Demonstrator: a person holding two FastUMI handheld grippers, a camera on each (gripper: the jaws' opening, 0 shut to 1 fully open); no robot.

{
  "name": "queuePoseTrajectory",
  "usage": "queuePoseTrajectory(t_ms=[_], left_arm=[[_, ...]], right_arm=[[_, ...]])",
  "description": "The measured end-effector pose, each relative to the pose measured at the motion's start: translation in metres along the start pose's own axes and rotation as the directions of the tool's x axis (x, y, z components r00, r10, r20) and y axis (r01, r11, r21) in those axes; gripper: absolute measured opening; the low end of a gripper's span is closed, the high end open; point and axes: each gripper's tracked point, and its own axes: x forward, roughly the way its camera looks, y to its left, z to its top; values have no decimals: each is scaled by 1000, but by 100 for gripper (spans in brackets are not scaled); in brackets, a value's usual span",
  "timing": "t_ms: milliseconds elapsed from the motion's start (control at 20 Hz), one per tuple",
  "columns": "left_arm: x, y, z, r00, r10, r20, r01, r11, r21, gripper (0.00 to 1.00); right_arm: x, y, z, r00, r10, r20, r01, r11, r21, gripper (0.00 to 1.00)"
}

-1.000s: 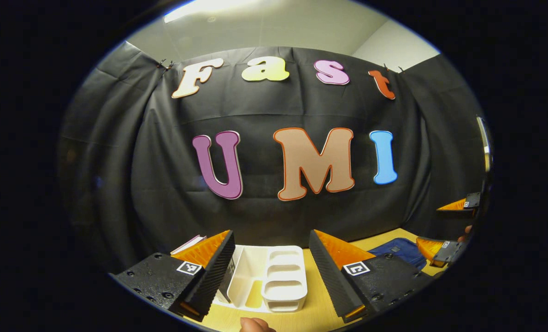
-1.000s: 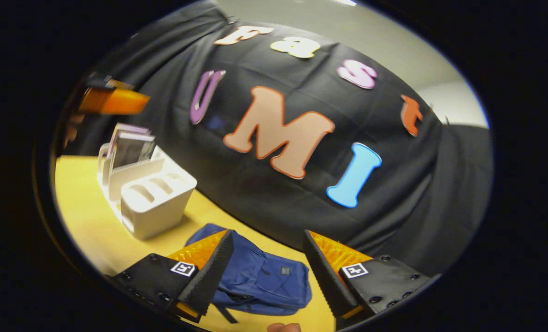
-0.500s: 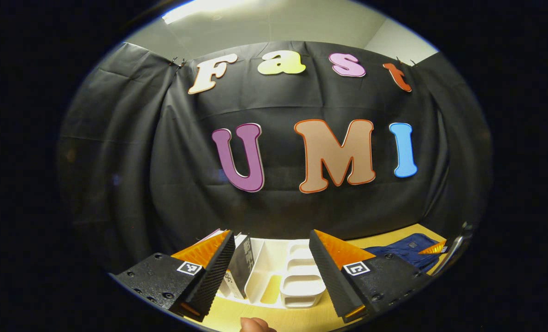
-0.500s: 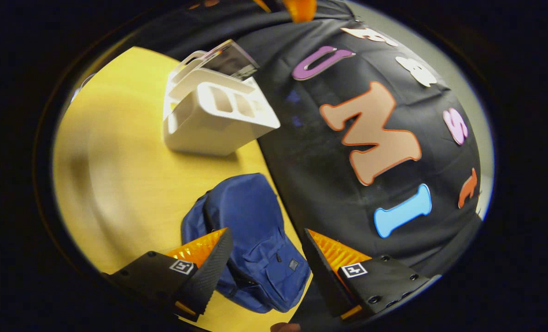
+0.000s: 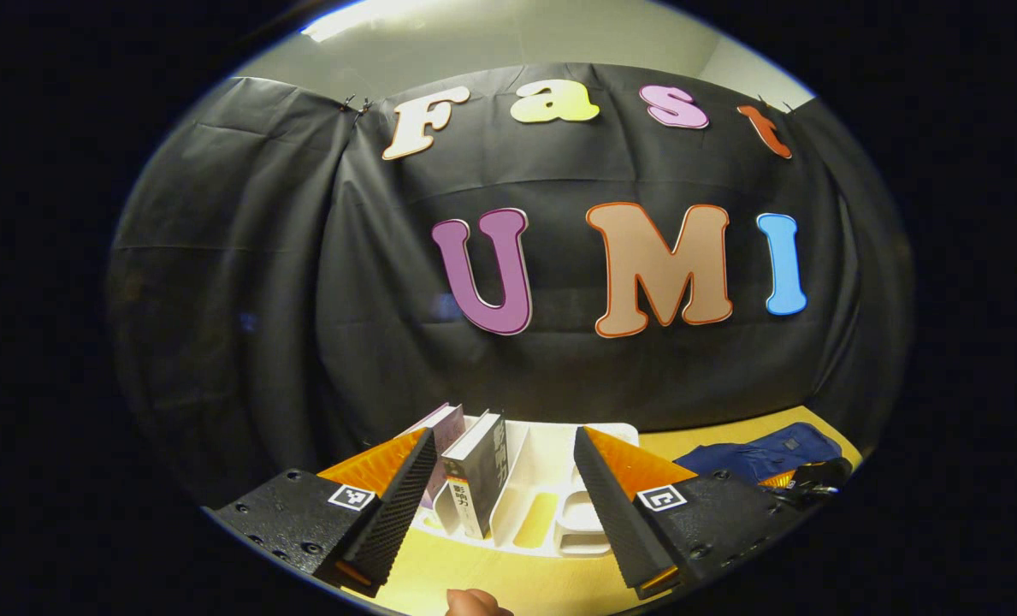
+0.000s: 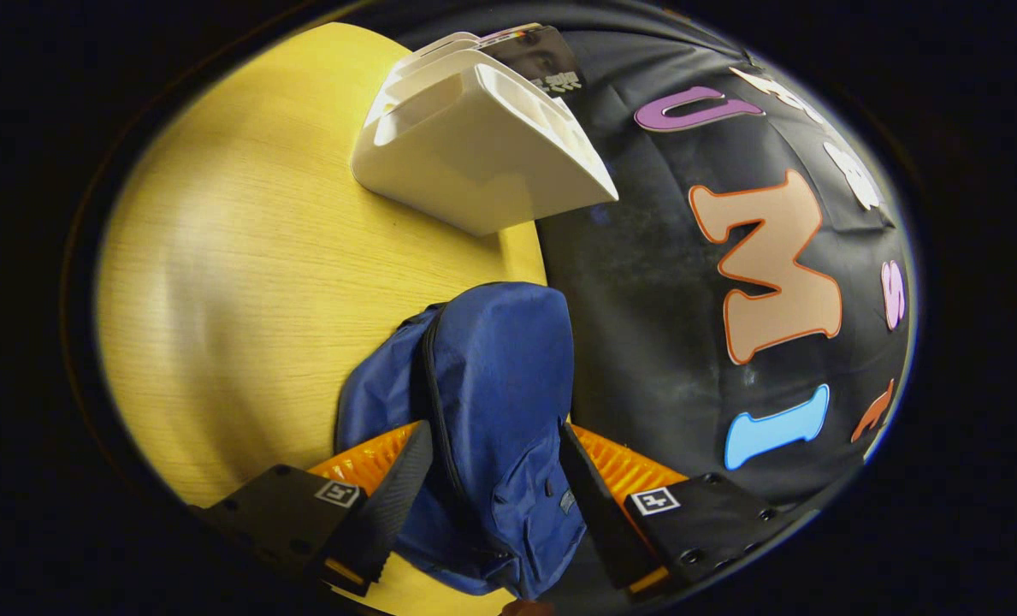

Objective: Open the schoolbag, grab two books from the bookshelf and put them into the schoolbag.

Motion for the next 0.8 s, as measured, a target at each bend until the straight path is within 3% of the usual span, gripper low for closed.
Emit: queuePoseTrajectory(t_ms=[50,100,150,500,800], left_arm=[[-1,2,-2,1000,9,-7,-9,1000,0,95],[-2,4,-4,1000,16,-14,-16,1000,-1,95],[-4,6,-4,1000,24,-18,-24,1000,-1,95],[-14,16,-9,997,63,-33,-63,998,3,94],[-19,14,-8,997,70,-34,-70,998,10,95]], right_arm=[[4,1,0,1000,-4,2,4,1000,-15,88],[8,1,2,1000,-7,5,7,1000,-30,98],[11,1,2,1000,-12,6,12,999,-42,87],[28,2,4,999,-29,28,30,999,-37,85],[38,6,0,1000,1,-12,0,999,42,21]])
